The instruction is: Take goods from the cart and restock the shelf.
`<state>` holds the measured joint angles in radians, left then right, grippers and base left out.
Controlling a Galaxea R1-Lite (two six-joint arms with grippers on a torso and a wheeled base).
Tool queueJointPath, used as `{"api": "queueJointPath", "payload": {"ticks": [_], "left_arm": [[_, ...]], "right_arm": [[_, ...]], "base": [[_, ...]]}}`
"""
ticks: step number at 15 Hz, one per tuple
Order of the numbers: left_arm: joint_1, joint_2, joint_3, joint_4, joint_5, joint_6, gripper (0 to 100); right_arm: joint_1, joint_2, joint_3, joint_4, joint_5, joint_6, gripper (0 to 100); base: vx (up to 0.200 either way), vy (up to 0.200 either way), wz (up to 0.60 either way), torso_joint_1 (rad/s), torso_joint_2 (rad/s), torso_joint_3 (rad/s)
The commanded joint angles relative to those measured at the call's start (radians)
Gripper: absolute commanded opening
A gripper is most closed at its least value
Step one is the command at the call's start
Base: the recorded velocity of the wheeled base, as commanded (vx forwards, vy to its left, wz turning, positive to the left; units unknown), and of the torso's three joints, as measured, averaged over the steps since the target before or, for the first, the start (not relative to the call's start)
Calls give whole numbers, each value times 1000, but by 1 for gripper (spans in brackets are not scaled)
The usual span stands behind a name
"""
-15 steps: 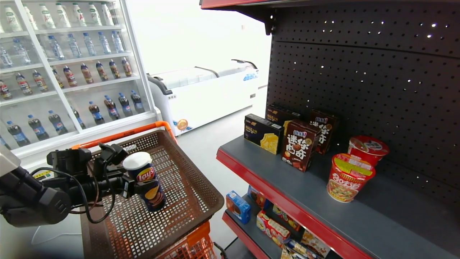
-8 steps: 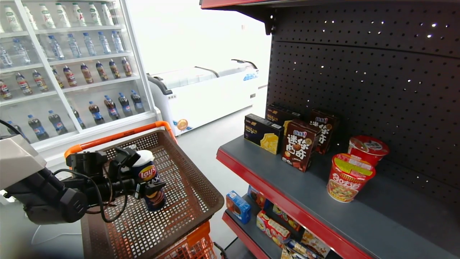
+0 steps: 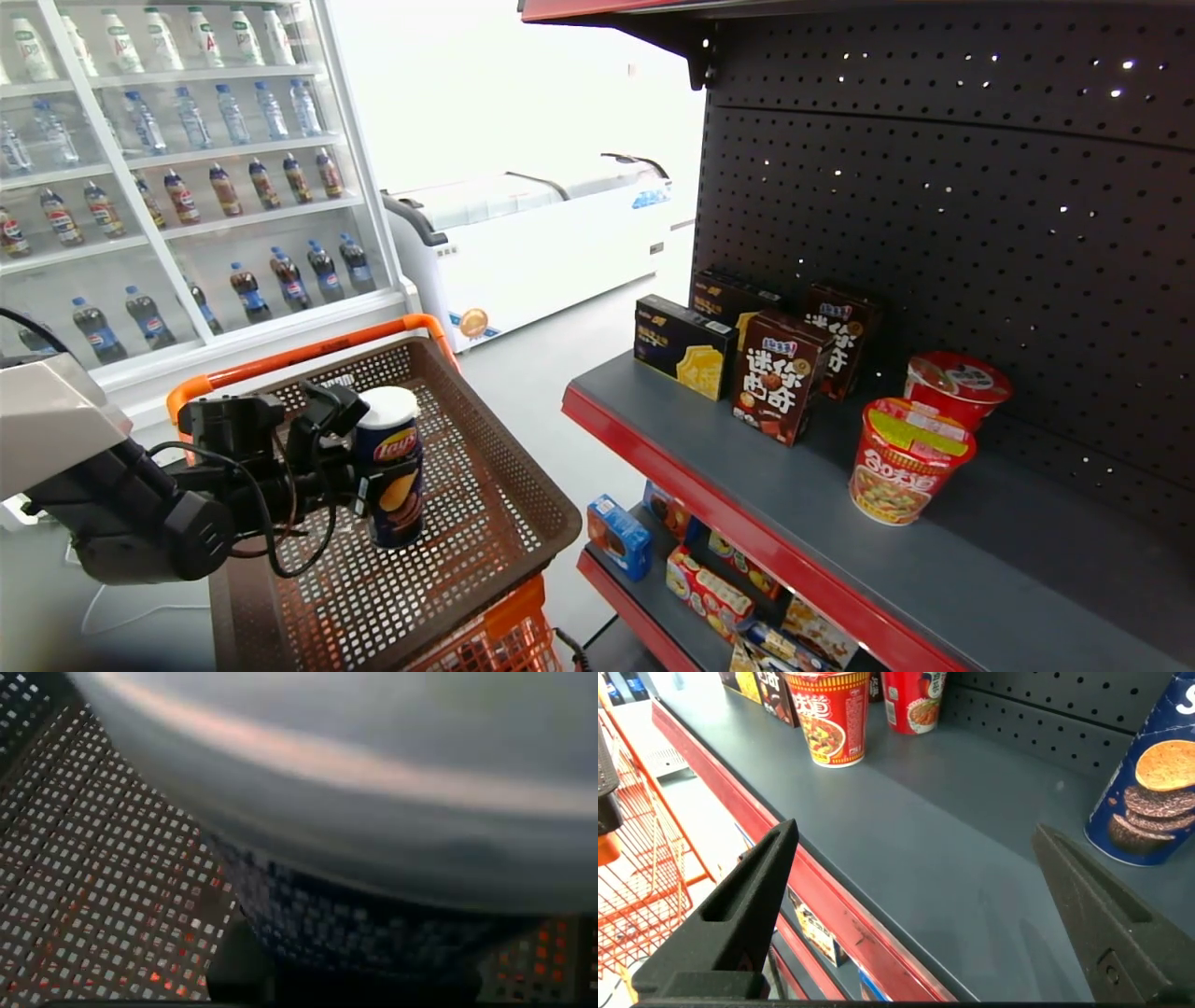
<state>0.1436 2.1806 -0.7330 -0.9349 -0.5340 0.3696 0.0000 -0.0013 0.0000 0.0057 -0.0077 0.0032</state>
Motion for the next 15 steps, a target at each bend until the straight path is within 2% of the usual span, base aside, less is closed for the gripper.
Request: {"api": "queueJointPath", "payload": {"ticks": [1, 3, 5, 6, 7, 8, 9, 10, 11, 13, 15], "left_arm": [[2, -124, 69, -33, 29, -9, 0], [4, -225, 104, -22, 72, -11, 0], [-22, -424, 149, 11, 95, -87, 0], [-35, -489, 158, 34, 108, -113, 0], [-42, -599, 188, 91, 128, -147, 0], [-50, -743, 199, 206, 124, -196, 0], [-50, -878, 205, 334, 138, -221, 0], [-47, -1001, 221, 470, 163, -222, 0], [-52, -1188, 254, 670, 218, -218, 0], [-49, -1374, 297, 762, 230, -225, 0], [-52, -1569, 414, 781, 226, -225, 0]], "right_arm": [[0, 1, 0, 0, 0, 0, 100], [0, 1, 0, -1, 0, 0, 100], [0, 1, 0, 0, 0, 0, 100], [0, 1, 0, 0, 0, 0, 100], [0, 1, 0, 0, 0, 0, 100], [0, 1, 0, 0, 0, 0, 100], [0, 1, 0, 0, 0, 0, 100], [0, 1, 0, 0, 0, 0, 100], [0, 1, 0, 0, 0, 0, 100], [0, 1, 0, 0, 0, 0, 100], [0, 1, 0, 0, 0, 0, 100]], "base": [[0, 0, 0, 0, 0, 0], [0, 0, 0, 0, 0, 0], [0, 0, 0, 0, 0, 0], [0, 0, 0, 0, 0, 0], [0, 0, 0, 0, 0, 0], [0, 0, 0, 0, 0, 0], [0, 0, 0, 0, 0, 0], [0, 0, 0, 0, 0, 0], [0, 0, 0, 0, 0, 0], [0, 0, 0, 0, 0, 0], [0, 0, 0, 0, 0, 0]]}}
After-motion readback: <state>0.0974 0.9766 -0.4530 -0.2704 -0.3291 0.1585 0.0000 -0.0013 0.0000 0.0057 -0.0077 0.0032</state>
